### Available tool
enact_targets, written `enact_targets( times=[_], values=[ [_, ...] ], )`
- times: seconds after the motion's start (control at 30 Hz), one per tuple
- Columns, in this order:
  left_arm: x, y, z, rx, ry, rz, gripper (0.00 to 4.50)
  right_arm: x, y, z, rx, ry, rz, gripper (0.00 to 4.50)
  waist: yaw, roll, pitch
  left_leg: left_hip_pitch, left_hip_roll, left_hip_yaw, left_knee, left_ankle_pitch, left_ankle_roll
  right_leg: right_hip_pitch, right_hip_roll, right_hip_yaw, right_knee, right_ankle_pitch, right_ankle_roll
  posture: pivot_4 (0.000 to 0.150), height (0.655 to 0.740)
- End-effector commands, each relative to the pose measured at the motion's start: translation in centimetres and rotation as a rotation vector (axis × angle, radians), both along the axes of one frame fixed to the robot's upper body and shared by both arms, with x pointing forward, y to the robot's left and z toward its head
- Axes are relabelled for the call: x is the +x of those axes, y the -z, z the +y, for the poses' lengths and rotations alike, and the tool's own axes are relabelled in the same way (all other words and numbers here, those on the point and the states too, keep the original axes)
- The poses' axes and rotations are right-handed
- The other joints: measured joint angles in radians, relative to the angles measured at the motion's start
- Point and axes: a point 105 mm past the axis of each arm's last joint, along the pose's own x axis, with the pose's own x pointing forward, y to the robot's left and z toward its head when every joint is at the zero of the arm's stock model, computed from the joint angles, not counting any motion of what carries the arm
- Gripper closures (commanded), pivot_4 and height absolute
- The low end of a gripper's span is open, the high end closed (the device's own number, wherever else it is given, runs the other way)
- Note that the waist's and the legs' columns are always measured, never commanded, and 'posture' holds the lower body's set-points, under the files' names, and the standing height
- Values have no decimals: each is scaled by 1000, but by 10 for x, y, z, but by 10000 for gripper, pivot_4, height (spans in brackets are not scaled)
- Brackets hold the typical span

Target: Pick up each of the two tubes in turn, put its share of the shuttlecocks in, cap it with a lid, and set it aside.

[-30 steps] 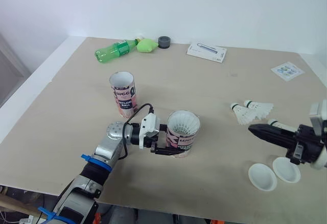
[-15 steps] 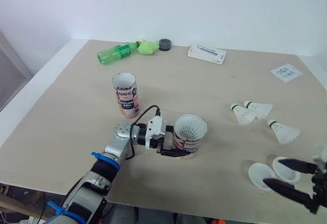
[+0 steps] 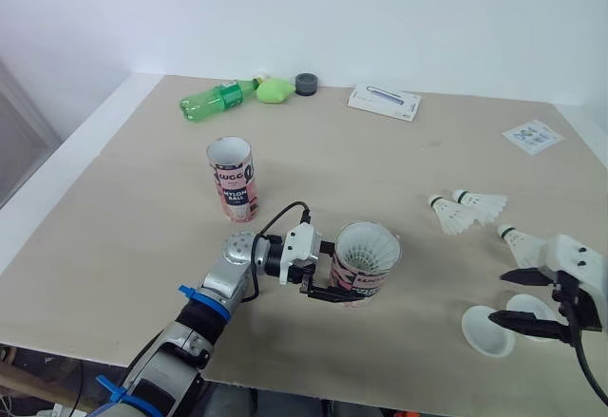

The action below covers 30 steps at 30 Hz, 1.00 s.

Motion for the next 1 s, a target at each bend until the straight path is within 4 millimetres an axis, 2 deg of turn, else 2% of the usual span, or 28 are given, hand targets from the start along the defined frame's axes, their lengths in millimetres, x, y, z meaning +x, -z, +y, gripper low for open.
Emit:
enact_targets(
  times=[0.03,0.23,0.43,0.47,0.53,0.57,0.6,0.83,1.0],
  values=[
    [-2,24,6,112,-14,37,13688,9,0,-2,-27,-26,-9,3565,-1,0,0,1,0,0,0,0,0,0,0,0,0,0,0,1500,7294],
    [1,24,8,122,-28,26,13688,18,15,-2,-34,-42,-2,3565,-1,2,-1,1,1,0,1,0,0,0,1,1,0,0,-2,1500,7294],
    [4,24,10,128,-39,19,13688,14,31,-6,-84,-78,51,3565,-1,4,-2,2,1,1,1,0,0,0,1,1,0,1,-2,1500,7294],
    [4,24,10,127,-40,18,13688,14,33,-7,-101,-90,57,7148,-1,4,-2,2,1,1,1,0,0,0,1,1,0,1,-2,1500,7294],
    [6,23,9,125,-44,13,13688,12,36,-10,-127,-108,77,11148,-1,3,-3,2,1,1,2,0,0,1,1,1,0,1,-3,1500,7294],
    [7,22,9,124,-46,12,13688,13,37,-12,-140,-111,80,16253,-1,3,-4,2,1,1,2,0,0,1,1,1,0,1,-3,1500,7294],
    [7,22,8,123,-47,11,13688,13,38,-13,-150,-117,89,17818,-1,0,-5,2,1,1,2,0,0,1,1,1,0,1,-3,1500,7294],
    [13,20,6,117,-64,4,13688,24,28,-3,-93,-157,76,43920,-1,-4,-6,5,1,2,7,1,1,1,0,3,0,3,-3,1500,7294],
    [17,19,3,111,-75,7,13688,32,15,14,35,-144,65,44511,-1,-4,-6,6,1,3,7,1,1,1,0,4,0,4,-4,1500,7294]
  ],
)
